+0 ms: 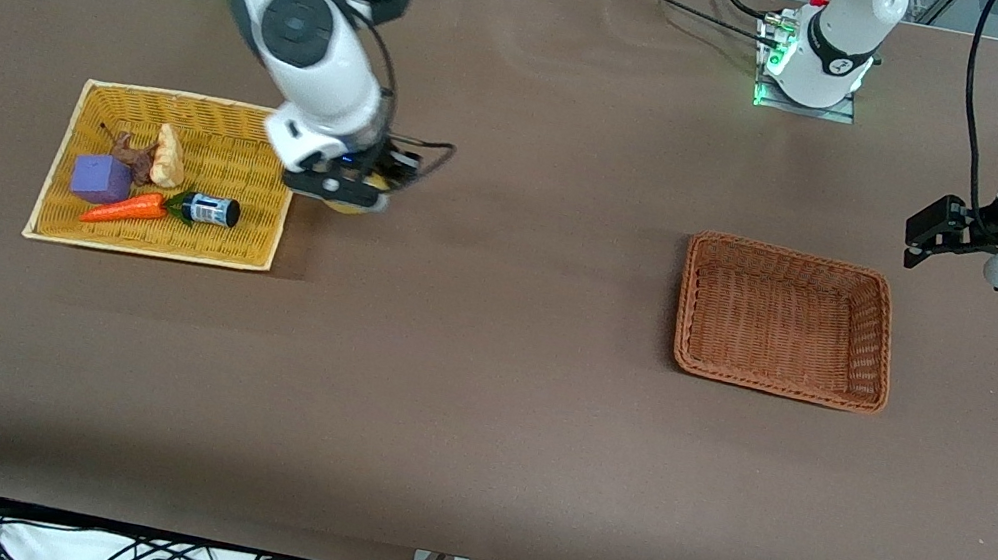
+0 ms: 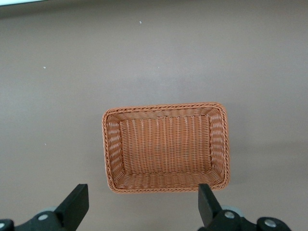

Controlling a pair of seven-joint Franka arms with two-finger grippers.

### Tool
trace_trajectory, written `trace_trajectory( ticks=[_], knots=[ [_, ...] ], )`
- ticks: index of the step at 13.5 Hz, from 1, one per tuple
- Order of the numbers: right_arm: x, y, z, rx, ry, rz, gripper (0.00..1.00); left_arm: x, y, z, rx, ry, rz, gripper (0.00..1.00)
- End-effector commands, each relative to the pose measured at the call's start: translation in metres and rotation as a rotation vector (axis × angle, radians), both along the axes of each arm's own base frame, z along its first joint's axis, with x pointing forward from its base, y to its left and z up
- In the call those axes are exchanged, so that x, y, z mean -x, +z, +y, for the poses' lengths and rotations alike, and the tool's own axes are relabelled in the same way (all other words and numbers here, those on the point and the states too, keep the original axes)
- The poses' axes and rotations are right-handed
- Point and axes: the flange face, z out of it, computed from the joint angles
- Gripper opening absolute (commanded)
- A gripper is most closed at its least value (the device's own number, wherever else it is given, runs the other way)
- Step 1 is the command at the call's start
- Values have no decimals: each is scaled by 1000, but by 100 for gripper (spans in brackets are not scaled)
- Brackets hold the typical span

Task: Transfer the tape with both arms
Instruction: 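Lift the tape roll and carry it toward the table's middle, then hold the tape with the right gripper while the left gripper approaches it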

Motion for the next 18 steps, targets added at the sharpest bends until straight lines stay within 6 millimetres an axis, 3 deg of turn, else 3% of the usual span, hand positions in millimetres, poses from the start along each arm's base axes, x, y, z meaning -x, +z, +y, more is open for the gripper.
trace_trajectory(
  ticks=[1,4,7,13,15,16,18],
  knots=[
    [-15,-42,73,23,-25,5,0,-3,7,-1,22,-21,7,100],
    [-20,-83,109,39,17,-20,0,-3,6,-1,22,-21,9,100],
    [-17,-100,149,-8,-29,-26,0,-3,6,-1,22,-20,9,100],
    [7,-163,181,-57,1,-14,0,-3,7,-2,26,-20,7,100],
    [4,-180,177,-49,-5,-7,0,-4,2,-10,30,-28,15,100],
    [6,-186,178,-53,-5,-5,16,-8,-12,-19,34,-36,48,100],
    [7,-189,179,-53,-5,0,34,-7,-15,-23,34,-40,64,100]
  ],
)
